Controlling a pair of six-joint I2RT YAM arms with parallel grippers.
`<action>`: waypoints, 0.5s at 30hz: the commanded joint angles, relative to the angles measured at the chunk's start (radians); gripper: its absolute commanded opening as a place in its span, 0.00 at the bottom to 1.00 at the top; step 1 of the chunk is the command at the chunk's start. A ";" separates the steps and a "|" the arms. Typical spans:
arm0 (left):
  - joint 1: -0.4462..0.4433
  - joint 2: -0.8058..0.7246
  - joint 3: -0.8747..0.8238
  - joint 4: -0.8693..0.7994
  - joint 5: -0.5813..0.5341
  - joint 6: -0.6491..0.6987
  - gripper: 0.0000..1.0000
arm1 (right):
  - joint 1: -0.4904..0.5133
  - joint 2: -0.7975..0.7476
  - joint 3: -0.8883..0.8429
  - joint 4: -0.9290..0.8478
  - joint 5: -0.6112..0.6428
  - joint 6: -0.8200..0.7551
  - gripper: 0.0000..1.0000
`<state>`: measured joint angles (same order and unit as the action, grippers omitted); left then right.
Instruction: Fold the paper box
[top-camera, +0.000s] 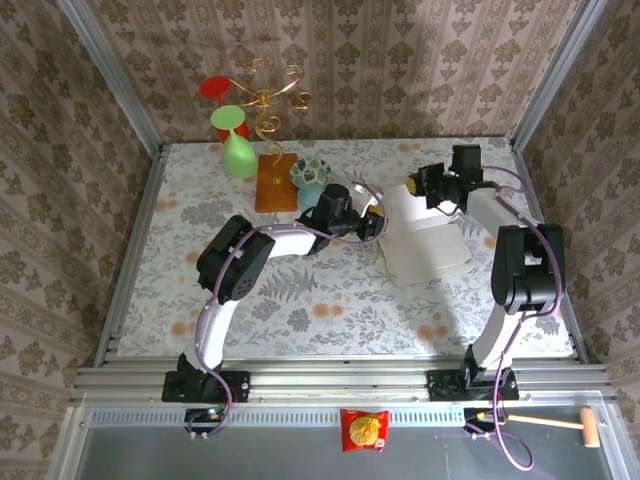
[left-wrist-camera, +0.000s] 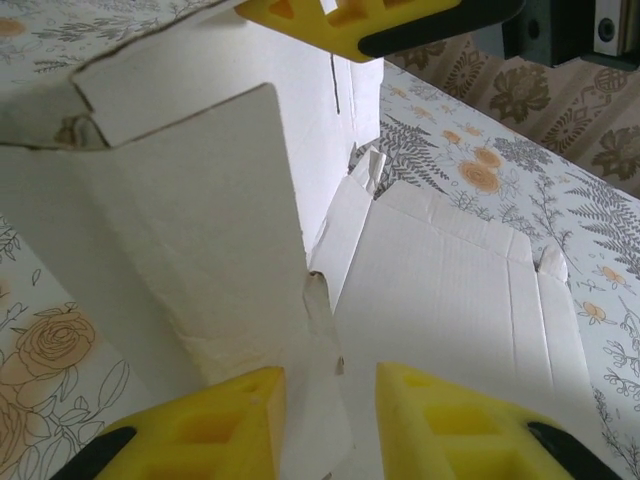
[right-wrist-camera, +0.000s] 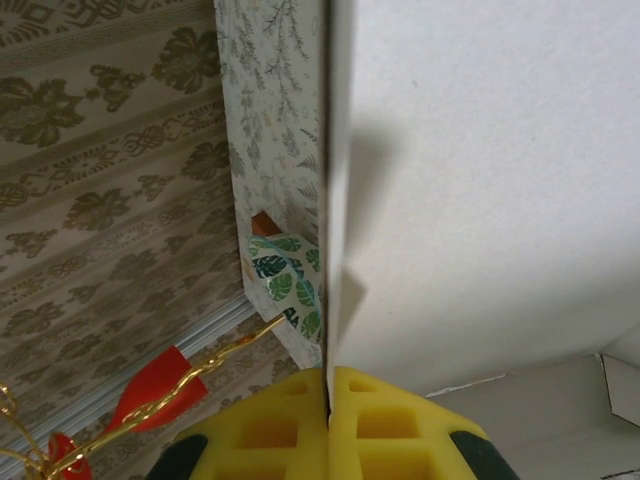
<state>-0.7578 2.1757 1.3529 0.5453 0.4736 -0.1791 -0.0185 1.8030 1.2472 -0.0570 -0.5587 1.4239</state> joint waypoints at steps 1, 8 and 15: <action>0.014 0.001 0.035 -0.006 -0.054 0.010 0.30 | 0.002 -0.056 -0.059 0.091 -0.023 0.024 0.00; 0.015 -0.023 -0.009 0.000 -0.108 0.020 0.35 | 0.000 -0.103 -0.149 0.235 -0.020 0.041 0.00; 0.030 -0.019 -0.019 0.019 -0.094 0.015 0.35 | 0.000 -0.097 -0.184 0.290 -0.047 0.047 0.00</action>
<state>-0.7494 2.1757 1.3491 0.5552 0.4175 -0.1749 -0.0200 1.7260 1.0843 0.2073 -0.5571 1.4666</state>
